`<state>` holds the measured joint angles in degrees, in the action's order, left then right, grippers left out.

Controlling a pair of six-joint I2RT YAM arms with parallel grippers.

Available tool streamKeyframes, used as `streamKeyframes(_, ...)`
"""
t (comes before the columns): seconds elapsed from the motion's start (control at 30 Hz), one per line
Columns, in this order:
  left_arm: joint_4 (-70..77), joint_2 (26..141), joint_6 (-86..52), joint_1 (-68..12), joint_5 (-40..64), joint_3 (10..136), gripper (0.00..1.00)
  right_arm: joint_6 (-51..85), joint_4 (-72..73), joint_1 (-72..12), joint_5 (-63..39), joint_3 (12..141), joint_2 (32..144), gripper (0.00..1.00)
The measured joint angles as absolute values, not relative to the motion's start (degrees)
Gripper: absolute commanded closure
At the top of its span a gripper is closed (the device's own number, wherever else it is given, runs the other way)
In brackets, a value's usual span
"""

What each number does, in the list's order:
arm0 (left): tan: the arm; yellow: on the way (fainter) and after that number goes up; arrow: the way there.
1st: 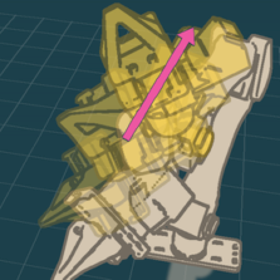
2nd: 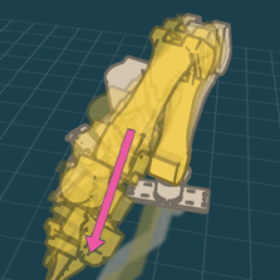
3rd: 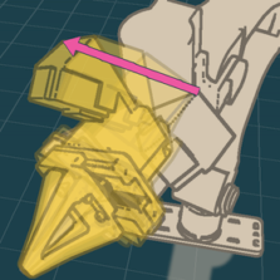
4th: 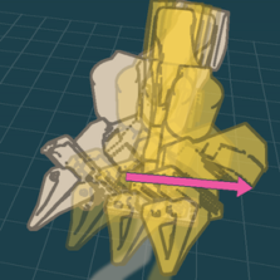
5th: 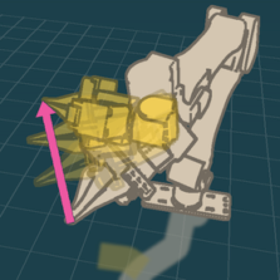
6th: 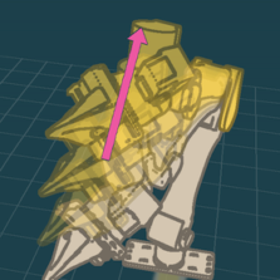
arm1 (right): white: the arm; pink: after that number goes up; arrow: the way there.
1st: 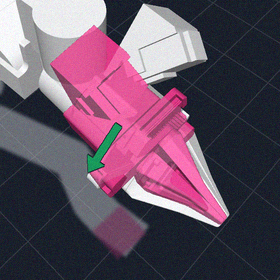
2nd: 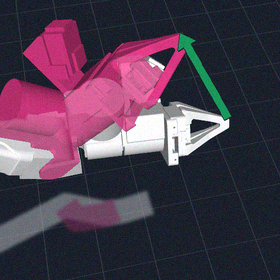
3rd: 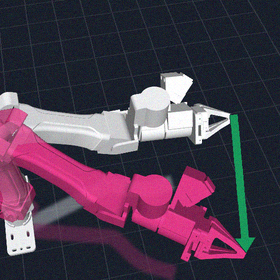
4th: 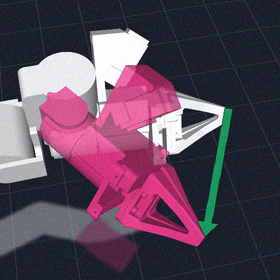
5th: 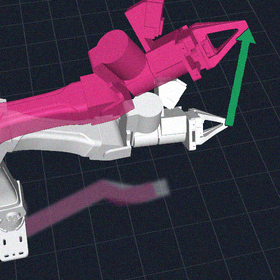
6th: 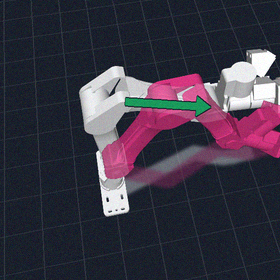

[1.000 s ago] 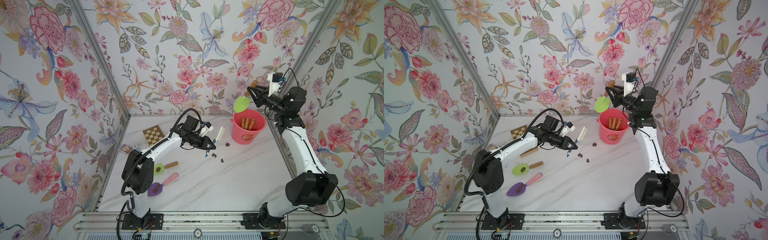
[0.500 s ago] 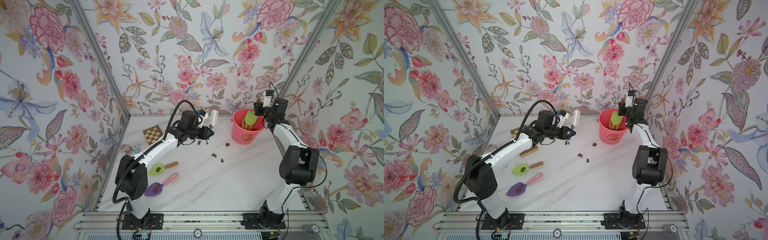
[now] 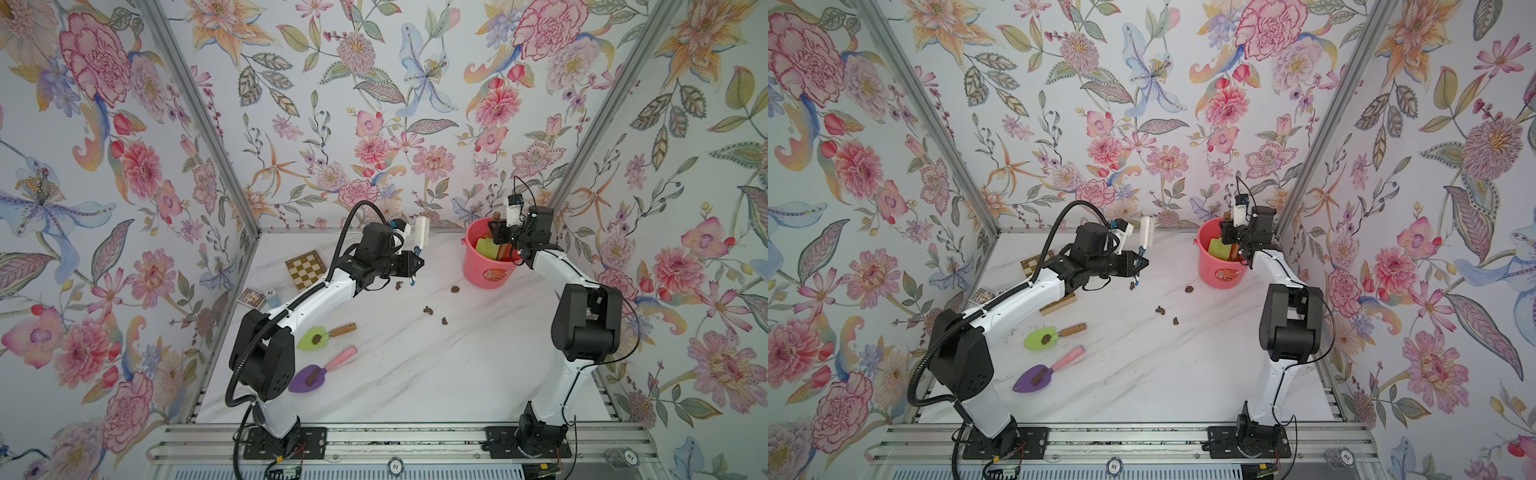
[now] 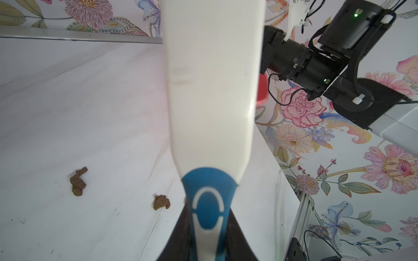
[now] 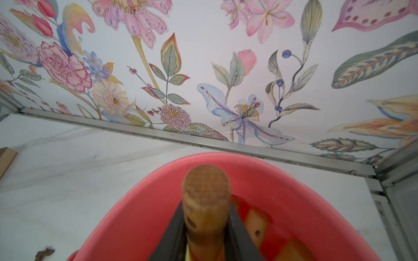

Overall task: Brush the soil off the hand trowel and place it into the bucket
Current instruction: Place the hand trowel in the bucket.

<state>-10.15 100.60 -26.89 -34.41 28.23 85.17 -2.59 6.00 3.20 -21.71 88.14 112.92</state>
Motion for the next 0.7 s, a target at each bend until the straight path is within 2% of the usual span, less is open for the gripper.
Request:
streamKeyframes(0.1,-10.2,100.6,-26.9,-34.4,28.0,85.1,1.0,-2.2,5.6,3.4,-20.9,88.1,113.2,0.6)
streamKeyframes(0.3,-10.4,99.7,-26.7,-34.4,27.8,84.6,1.0,-0.1,4.8,3.2,-19.8,88.2,112.1,0.59)
streamKeyframes(0.4,-10.6,98.6,-26.2,-34.4,27.4,84.6,1.0,2.3,2.8,1.6,-18.4,88.0,108.1,0.55)
streamKeyframes(0.43,-10.6,98.2,-26.2,-34.4,27.2,84.6,1.0,3.7,2.5,0.4,-17.9,87.7,105.6,0.44)
streamKeyframes(0.47,-10.4,97.8,-26.2,-34.4,27.2,84.6,1.0,5.0,2.4,-1.0,-17.4,87.0,103.0,0.06)
streamKeyframes(0.5,-9.7,97.3,-26.3,-34.2,27.2,84.4,1.0,6.7,2.5,-3.0,-17.0,85.7,99.5,0.01)
streamKeyframes(0.7,-4.9,96.6,-27.6,-31.0,28.3,84.1,1.0,20.3,4.6,-20.6,-12.6,77.0,79.2,0.01)
